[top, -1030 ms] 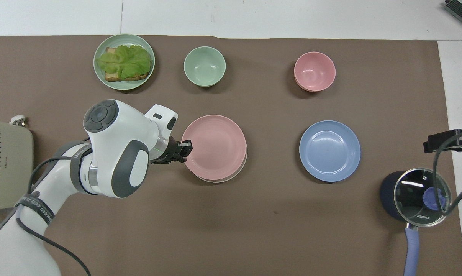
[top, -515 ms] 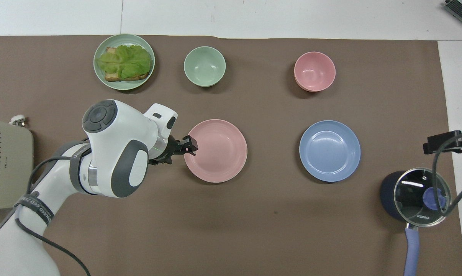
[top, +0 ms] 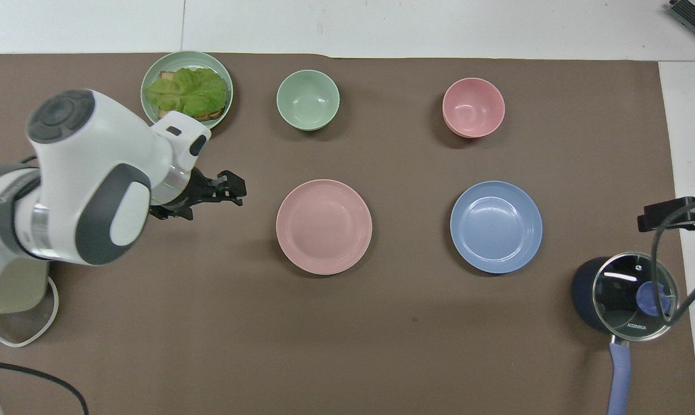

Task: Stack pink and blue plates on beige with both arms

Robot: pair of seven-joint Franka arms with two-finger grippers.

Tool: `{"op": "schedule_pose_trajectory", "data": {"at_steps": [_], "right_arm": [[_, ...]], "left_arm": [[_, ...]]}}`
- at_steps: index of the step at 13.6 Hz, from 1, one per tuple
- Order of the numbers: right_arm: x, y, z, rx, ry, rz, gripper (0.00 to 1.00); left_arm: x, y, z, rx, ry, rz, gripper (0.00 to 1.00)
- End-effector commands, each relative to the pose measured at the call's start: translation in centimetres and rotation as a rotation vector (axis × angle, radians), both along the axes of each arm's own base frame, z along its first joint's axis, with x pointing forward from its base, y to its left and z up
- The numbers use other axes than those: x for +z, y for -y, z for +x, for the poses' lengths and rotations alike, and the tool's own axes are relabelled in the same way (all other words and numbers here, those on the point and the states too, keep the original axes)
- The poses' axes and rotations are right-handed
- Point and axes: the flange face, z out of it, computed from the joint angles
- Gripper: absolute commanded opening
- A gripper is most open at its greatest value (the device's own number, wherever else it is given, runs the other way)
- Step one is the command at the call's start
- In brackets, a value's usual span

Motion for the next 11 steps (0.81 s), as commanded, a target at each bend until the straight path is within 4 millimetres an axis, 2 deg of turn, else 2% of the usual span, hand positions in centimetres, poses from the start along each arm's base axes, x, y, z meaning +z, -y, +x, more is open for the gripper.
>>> {"op": "schedule_pose_trajectory", "data": {"at_steps": [1, 3, 5, 6, 7, 10, 11], "right_arm": [[0.0, 0.3, -0.6, -0.005, 0.022, 0.002, 1.0], [-0.9, 0.2, -0.6, -0.007, 0.01, 0.012, 1.0], [-1.2, 0.2, 0.0, 0.005, 0.054, 0.009, 1.0], [-2.2, 0.1, 0.3, 0.023, 0.044, 0.01, 1.0], [-3.8, -0.1, 0.6, 0.042, 0.037, 0.011, 1.0], [-9.1, -0.3, 2.5, 0.104, 0.063, 0.008, 1.0], [-11.8, -0.3, 3.5, 0.122, 0.04, 0.01, 1.0]], "left_arm": [[4.1, -5.8, -0.1, -0.078, 0.003, 0.076, 1.0], [6.9, -7.1, -0.4, -0.156, 0.025, 0.12, 1.0], [7.4, -7.3, -0.5, -0.154, 0.031, 0.116, 1.0], [9.0, -7.5, -1.2, -0.151, 0.06, 0.118, 1.0], [10.7, -7.3, -2.1, -0.152, 0.094, 0.116, 1.0], [10.8, -7.9, -2.5, -0.144, 0.089, 0.114, 1.0], [10.9, -8.0, -2.5, -0.142, 0.097, 0.114, 1.0]]}}
